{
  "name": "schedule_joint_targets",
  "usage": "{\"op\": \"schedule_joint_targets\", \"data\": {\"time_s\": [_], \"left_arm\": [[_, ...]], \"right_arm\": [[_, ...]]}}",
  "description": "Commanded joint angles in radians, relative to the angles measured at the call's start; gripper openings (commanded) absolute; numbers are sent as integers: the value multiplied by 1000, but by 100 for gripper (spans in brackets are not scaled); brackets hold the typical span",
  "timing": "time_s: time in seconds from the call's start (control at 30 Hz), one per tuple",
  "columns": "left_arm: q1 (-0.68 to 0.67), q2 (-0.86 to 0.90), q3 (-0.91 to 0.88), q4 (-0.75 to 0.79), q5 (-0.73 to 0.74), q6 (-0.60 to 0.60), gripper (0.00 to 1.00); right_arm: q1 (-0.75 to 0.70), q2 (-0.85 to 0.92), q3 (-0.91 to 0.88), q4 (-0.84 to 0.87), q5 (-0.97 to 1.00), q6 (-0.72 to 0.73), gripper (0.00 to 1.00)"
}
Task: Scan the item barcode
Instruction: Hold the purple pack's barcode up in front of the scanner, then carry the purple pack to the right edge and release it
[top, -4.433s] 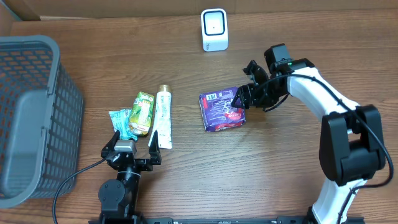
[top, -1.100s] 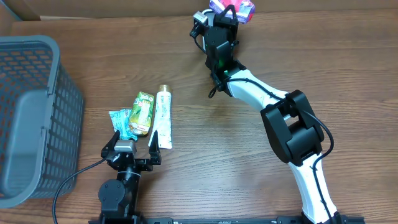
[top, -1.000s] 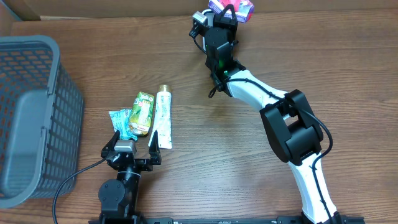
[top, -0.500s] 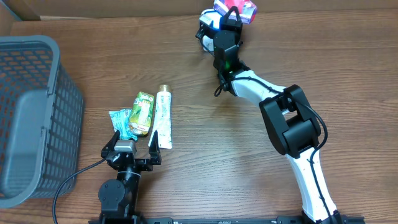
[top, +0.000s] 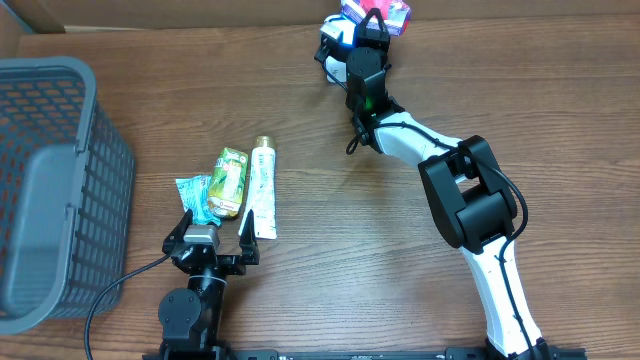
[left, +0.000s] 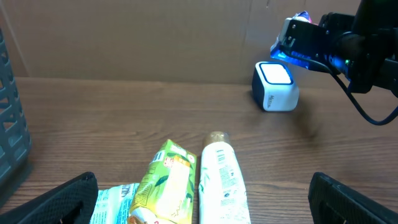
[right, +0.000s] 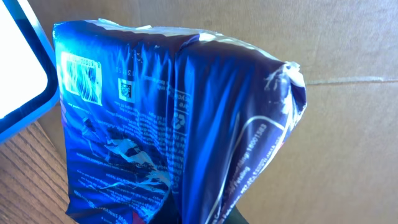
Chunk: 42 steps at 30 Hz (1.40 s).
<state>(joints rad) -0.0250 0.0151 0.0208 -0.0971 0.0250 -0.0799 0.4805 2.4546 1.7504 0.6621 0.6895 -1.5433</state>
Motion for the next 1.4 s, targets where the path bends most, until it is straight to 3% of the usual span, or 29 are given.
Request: {"op": "schedule_joint_targets", "data": {"time_s": [0.0,0.23,0.33,0.5,0.57,0.7,0.8,0.83,0.9,1.03,1.1,1.23,1.37], "left_arm": [[8,-11,-8,4,-7,-18,100],[8,-11,-8,4,-7,-18,100],[8,-11,-8,4,-7,-18,100],[8,-11,-8,4,-7,-18,100],[8,-11,-8,4,-7,-18,99],[8,-11,-8,4,-7,-18,100],[8,-11,-8,4,-7,-18,99],[8,-11,-8,4,-7,-18,100],[8,-11,-8,4,-7,-18,99],[8,-11,-8,4,-7,-18,100],[8,-11,-8,4,-7,-18,100],[8,-11,-8,4,-7,-18,99],[8,-11,-8,4,-7,-18,99]], "right_arm": [[5,3,11,14,1,29,4],[25,-8,11,16,31,41,4],[39,-54,11,14,66,173,4],[49,-189,11,-23,145,254,4],[59,-265,11,-132,174,335,4],[89,-439,11,-557,146,593,4],[102,-571,11,-866,51,972,4],[102,-626,11,-990,-30,1170,4],[84,-725,11,-1205,-341,1400,4],[-10,-854,11,-1424,-962,1474,4],[-64,-885,11,-1510,-1113,1505,4],[-183,-890,-1,-1739,-1124,1596,4],[-273,-889,-88,-1809,-1033,1672,4]]}}
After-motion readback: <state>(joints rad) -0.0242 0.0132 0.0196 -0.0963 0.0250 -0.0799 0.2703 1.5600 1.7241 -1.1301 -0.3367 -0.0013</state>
